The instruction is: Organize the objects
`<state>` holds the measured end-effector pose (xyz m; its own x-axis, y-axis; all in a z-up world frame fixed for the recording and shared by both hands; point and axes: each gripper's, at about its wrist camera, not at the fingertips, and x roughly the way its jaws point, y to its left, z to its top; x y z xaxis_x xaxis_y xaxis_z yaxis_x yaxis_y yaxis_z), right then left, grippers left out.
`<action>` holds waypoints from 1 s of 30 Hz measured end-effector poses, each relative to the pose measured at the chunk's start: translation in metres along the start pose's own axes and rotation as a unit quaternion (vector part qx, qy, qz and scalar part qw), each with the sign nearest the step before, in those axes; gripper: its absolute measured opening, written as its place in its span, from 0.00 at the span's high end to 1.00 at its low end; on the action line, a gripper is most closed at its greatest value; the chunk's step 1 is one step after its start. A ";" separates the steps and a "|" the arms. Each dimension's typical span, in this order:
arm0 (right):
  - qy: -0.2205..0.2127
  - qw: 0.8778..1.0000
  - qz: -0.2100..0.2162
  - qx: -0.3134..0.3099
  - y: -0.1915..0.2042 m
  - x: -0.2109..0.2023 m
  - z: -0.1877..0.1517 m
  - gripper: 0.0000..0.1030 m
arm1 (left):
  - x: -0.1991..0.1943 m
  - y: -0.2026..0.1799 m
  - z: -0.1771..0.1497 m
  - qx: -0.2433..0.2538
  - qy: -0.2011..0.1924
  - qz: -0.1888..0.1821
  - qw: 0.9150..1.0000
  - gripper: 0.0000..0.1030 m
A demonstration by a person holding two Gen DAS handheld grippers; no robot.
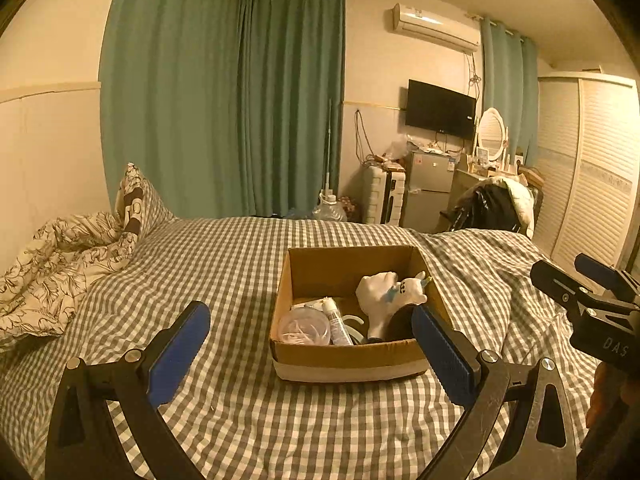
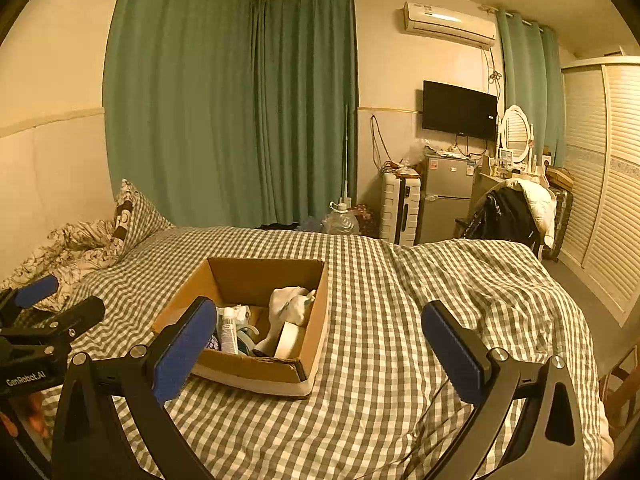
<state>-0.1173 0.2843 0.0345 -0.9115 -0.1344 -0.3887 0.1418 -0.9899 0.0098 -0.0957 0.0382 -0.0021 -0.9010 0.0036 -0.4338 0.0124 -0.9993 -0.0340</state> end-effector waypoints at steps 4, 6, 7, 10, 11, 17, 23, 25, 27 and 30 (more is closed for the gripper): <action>0.001 1.000 -0.001 0.002 -0.001 0.001 0.000 0.00 | 0.002 -0.002 0.000 0.004 0.004 0.000 1.000 0.00; 0.003 1.000 -0.002 0.003 -0.002 0.002 -0.001 0.00 | 0.003 -0.003 -0.001 0.006 0.006 0.000 1.000 0.00; 0.003 1.000 -0.003 0.002 -0.002 0.002 -0.001 0.00 | 0.004 -0.003 -0.001 0.007 0.007 -0.001 1.000 0.00; 0.005 1.000 -0.003 0.001 -0.002 0.003 -0.001 0.00 | 0.005 -0.004 -0.002 0.009 0.009 -0.001 1.000 0.00; 0.006 1.000 -0.003 0.001 -0.001 0.003 -0.001 0.00 | 0.005 -0.004 -0.002 0.009 0.009 0.000 1.000 0.00; 0.006 1.000 -0.001 -0.003 0.002 0.003 -0.001 0.00 | 0.005 -0.004 -0.002 0.011 0.009 0.001 1.000 0.00; 0.007 1.000 -0.001 -0.003 0.003 0.004 -0.002 0.00 | 0.005 -0.004 -0.003 0.010 0.009 0.002 1.000 0.00; 0.007 1.000 0.000 -0.003 0.004 0.004 -0.002 0.00 | 0.005 -0.004 -0.004 0.011 0.011 0.002 1.000 0.00; 0.007 1.000 -0.001 -0.004 0.004 0.004 -0.003 0.00 | 0.005 -0.005 -0.006 0.012 0.012 0.003 1.000 0.00; 0.008 1.000 -0.001 -0.004 0.004 0.004 -0.003 0.00 | 0.005 -0.005 -0.007 0.012 0.015 0.003 1.000 0.00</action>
<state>-0.1188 0.2797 0.0305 -0.9056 -0.1324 -0.4029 0.1440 -0.9896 0.0017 -0.0972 0.0433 -0.0104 -0.8878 -0.0025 -0.4602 0.0074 -0.9999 -0.0089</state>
